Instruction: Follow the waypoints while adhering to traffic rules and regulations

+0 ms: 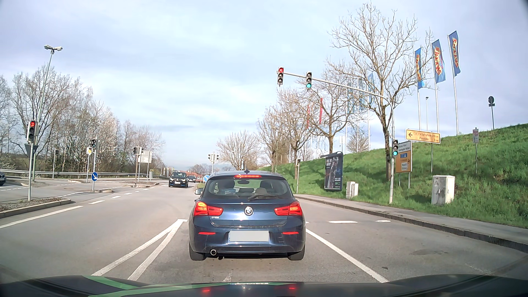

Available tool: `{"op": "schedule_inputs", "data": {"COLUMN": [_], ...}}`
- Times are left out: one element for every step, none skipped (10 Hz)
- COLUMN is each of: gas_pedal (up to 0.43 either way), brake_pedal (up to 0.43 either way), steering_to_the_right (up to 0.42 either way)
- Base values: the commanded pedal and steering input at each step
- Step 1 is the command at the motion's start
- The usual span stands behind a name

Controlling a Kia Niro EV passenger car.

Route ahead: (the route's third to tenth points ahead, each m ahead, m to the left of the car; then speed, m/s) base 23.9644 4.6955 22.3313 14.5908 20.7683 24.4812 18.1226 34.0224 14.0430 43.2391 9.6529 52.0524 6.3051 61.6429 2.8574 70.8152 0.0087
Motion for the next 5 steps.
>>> {"op": "schedule_inputs", "data": {"gas_pedal": [0.0,0.0,0.0,0.0,0.0], "brake_pedal": [0.409,0.402,0.409,0.409,0.409], "steering_to_the_right": [-0.075,-0.075,-0.075,-0.075,-0.075]}}
